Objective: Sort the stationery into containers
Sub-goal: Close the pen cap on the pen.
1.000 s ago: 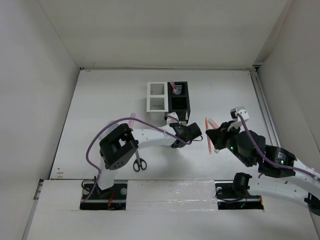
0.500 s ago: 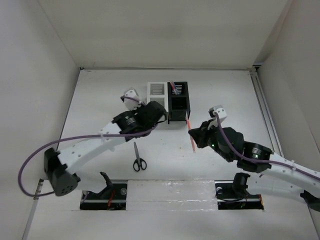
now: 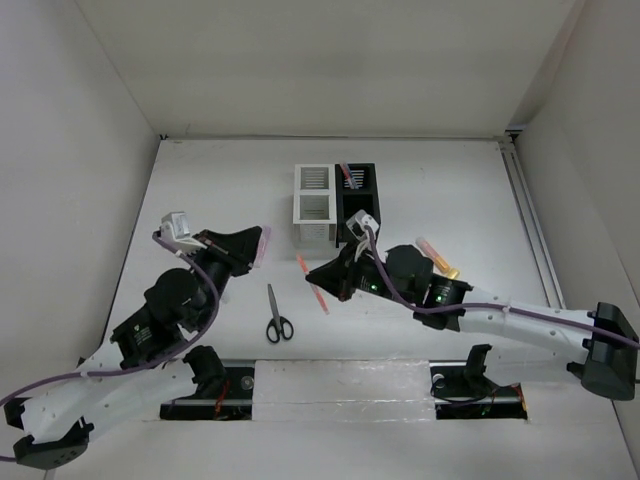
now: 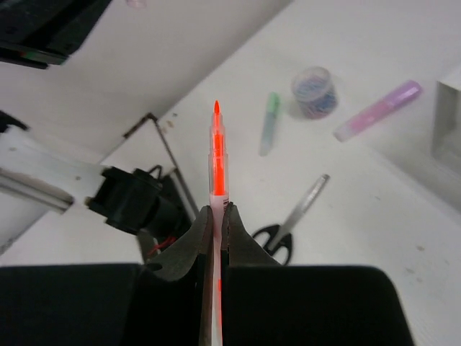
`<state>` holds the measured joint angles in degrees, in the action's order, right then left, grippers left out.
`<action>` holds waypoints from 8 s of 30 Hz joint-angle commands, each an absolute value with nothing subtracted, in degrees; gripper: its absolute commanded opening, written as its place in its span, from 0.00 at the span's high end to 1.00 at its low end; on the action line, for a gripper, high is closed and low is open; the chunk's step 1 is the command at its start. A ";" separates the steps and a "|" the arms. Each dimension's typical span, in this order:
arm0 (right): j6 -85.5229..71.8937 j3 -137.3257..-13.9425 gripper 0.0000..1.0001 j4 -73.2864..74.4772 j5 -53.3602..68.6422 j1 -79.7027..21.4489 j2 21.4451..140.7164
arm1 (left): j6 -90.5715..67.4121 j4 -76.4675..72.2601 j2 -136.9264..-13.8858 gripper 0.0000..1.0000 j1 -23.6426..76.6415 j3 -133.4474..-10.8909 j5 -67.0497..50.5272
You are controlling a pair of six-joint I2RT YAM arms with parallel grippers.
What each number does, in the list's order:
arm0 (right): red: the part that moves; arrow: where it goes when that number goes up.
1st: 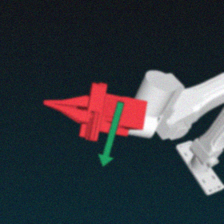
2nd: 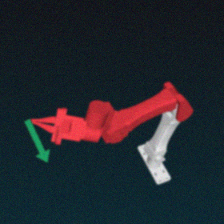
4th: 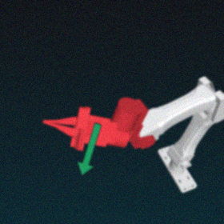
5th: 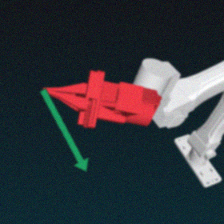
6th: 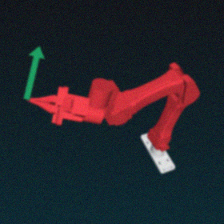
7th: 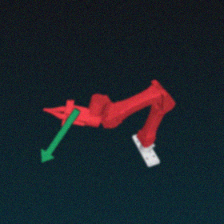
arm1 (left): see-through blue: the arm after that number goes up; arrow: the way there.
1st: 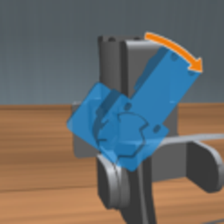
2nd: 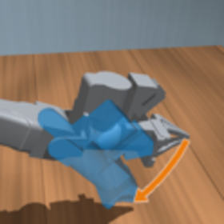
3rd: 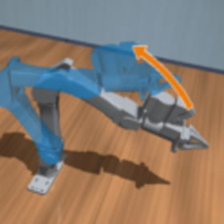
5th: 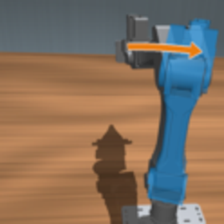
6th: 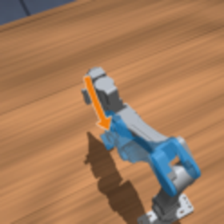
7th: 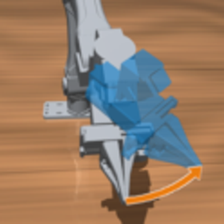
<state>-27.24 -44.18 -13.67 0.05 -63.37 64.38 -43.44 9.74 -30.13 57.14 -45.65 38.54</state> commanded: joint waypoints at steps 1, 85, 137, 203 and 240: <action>-28.48 -45.43 1.00 -28.73 10.27 -62.50 65.82 | -37.80 -1.13 -26.47 1.00 57.91 -42.28 35.25; -26.63 -50.98 1.00 -31.82 8.61 -62.49 74.36 | -36.12 -7.21 -23.56 1.00 57.92 -37.01 32.96; -25.49 -57.65 1.00 -22.16 6.68 -61.97 73.04 | -28.83 -16.87 -22.32 1.00 57.92 -27.33 24.53; -26.54 -60.21 1.00 -25.93 11.07 -51.59 68.02 | -25.66 -26.28 -34.01 1.00 57.92 -23.82 13.71; -16.97 -52.82 1.00 -37.35 14.85 -52.82 73.91 | -28.92 -17.50 -22.15 0.07 57.92 -34.37 17.84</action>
